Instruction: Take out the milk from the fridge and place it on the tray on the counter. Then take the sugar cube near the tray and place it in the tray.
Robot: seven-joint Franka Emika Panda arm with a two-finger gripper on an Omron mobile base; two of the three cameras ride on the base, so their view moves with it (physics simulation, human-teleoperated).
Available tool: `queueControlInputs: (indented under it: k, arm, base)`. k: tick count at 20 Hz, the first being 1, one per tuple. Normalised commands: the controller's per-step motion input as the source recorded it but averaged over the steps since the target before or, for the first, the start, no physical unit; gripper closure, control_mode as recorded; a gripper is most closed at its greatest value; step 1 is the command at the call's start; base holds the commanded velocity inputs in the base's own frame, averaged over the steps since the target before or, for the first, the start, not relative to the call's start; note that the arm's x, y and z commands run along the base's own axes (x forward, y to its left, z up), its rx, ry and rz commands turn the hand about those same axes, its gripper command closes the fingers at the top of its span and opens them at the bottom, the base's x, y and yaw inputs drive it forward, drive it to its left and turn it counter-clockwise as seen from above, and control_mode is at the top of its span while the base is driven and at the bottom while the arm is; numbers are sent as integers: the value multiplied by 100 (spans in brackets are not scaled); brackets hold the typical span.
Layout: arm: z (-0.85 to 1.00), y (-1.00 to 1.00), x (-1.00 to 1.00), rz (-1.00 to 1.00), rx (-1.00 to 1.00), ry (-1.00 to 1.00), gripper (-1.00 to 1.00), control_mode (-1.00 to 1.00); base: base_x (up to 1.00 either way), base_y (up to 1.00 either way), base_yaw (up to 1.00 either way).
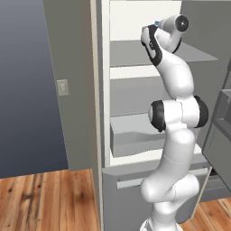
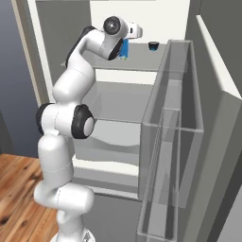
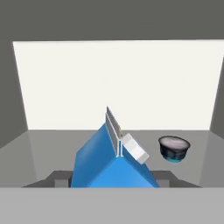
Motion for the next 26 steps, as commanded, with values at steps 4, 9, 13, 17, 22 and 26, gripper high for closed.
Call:
queueControlInputs:
  k: [4,9,13,17,22,26]
  arm:
    - [0,0,-23,0,0,-6,100,-100]
    - [0,0,-79,-1,0,-1,100,-100]
    - [0,12,-100,0,0,0,100,-100]
    - [8,43,-100,0,0,0,100,-100]
    - [26,53,-100,0,0,-1,100,-100]
    - [23,44,-100,0,2,0,100,-100]
  base:
    - [0,0,0]
    - [0,0,0]
    - [0,0,0]
    - [0,0,0]
    - [0,0,0]
    - [0,0,0]
